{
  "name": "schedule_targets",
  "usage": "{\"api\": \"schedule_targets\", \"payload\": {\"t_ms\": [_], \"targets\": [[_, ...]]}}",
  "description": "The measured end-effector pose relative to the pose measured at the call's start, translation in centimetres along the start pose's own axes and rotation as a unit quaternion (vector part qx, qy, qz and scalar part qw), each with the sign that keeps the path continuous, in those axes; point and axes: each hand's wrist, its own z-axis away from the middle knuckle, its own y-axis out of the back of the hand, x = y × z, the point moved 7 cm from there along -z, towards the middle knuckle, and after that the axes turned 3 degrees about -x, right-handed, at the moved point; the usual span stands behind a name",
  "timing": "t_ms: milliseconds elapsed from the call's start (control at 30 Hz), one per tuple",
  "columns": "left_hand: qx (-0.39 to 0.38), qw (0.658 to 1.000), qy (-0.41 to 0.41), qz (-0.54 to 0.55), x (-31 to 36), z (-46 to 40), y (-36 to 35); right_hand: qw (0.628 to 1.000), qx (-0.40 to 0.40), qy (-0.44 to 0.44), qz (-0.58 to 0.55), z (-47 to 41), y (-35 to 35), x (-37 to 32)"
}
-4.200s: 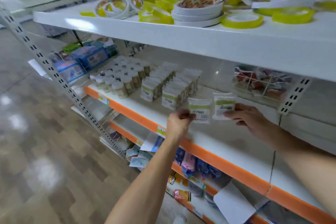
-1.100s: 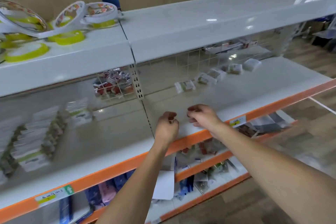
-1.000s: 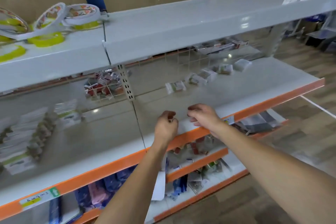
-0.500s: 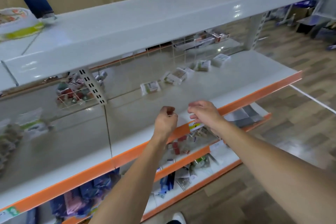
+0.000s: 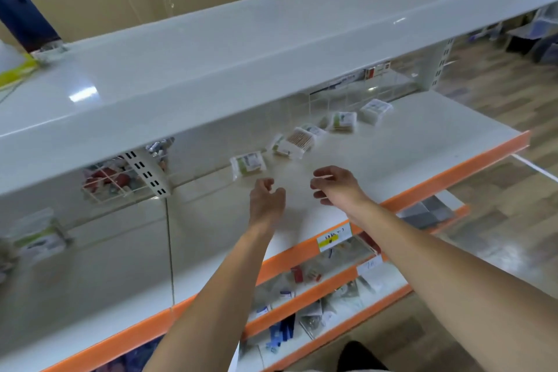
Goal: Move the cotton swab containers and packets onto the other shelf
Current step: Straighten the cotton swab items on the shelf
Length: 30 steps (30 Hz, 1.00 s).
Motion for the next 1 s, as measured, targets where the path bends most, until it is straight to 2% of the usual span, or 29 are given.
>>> {"api": "schedule_targets", "payload": {"t_ms": [100,233,333,433,567,733,833,1000], "targets": [[0.029,0.999,0.029,0.036,-0.1,-1.6,0.2,1.000,-0.004,-0.007,0.013,-2.0,-0.2,-0.4],[0.071,0.984,0.076,0.146,0.5,-3.2,0.2,0.998,-0.035,-0.004,0.051,-4.6,-0.4,-0.8],[0.119,0.985,0.077,0.102,0.9,-4.4,0.9,0.986,-0.063,0.028,0.152,-6.1,0.0,-1.3],[0.157,0.980,0.099,0.071,0.9,-4.9,1.0,0.958,-0.062,0.090,0.264,-7.1,0.7,-2.3],[0.262,0.952,0.139,0.071,0.8,-4.3,1.8,0.921,-0.050,0.152,0.355,-7.7,0.8,-3.3],[0.243,0.949,0.197,0.034,-0.6,-6.1,2.5,0.879,-0.057,0.229,0.414,-8.3,-0.8,-3.6],[0.240,0.950,0.198,0.014,-1.0,-7.4,3.1,0.865,-0.035,0.255,0.431,-9.3,-1.7,-3.7],[0.211,0.958,0.195,0.007,-2.3,-9.1,4.0,0.864,0.027,0.233,0.445,-10.7,-2.5,-3.3]]}}
